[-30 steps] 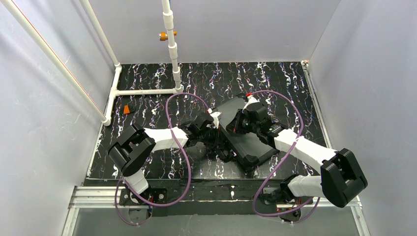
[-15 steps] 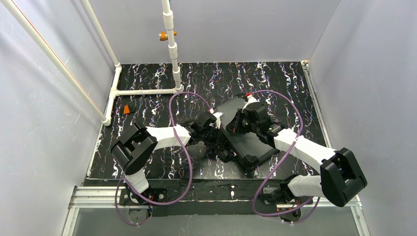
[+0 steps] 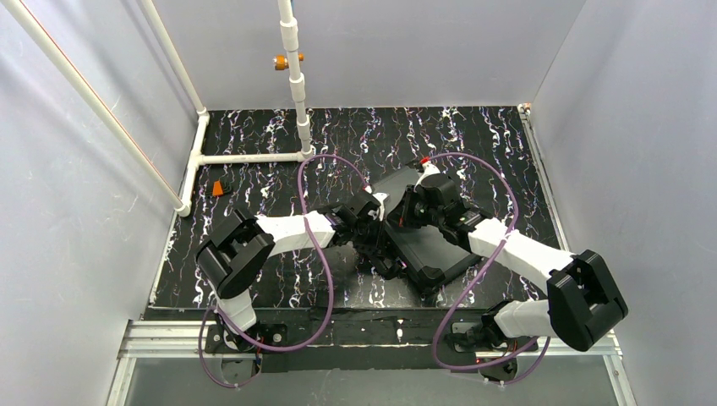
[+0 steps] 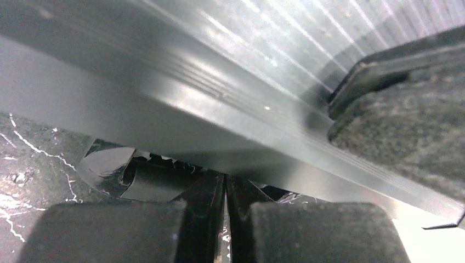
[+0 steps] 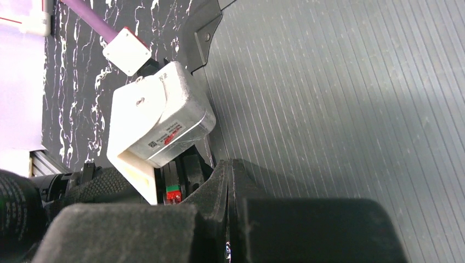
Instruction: Pack up texas hold em set
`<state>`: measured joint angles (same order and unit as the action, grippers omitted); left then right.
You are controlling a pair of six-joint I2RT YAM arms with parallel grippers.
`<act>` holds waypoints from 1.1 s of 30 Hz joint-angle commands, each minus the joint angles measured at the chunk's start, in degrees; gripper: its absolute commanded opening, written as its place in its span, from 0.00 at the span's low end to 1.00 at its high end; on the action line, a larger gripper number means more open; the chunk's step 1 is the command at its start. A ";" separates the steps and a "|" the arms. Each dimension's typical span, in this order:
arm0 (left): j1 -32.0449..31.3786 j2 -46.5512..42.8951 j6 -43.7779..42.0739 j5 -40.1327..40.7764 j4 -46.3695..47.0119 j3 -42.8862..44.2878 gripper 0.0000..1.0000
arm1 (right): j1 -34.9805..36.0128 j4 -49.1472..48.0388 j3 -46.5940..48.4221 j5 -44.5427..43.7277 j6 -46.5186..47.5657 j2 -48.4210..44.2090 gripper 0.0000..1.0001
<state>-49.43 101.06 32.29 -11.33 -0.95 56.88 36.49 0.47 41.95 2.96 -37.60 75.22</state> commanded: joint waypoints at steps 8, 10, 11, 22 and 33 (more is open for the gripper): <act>-1.17 8.76 3.78 25.45 -2.24 2.33 0.00 | -0.19 23.74 -3.58 -6.57 5.47 7.80 0.01; -1.20 9.21 4.98 26.65 -2.37 2.54 0.00 | -0.19 23.94 -3.13 -6.57 5.67 8.15 0.01; -1.20 9.24 5.42 26.97 -2.29 2.73 0.00 | -0.19 24.05 -2.92 -6.57 5.76 8.23 0.01; -1.20 5.40 15.27 29.20 -7.31 4.63 0.00 | -0.19 25.70 -0.73 -7.06 5.88 6.99 0.01; -1.82 -10.81 12.59 30.40 -0.66 -4.63 0.00 | -0.19 30.17 5.85 -10.43 6.88 3.57 0.01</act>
<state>-51.51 97.23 46.81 12.86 -1.74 55.53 36.45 10.55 48.88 -1.43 -34.98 76.42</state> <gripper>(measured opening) 0.005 0.029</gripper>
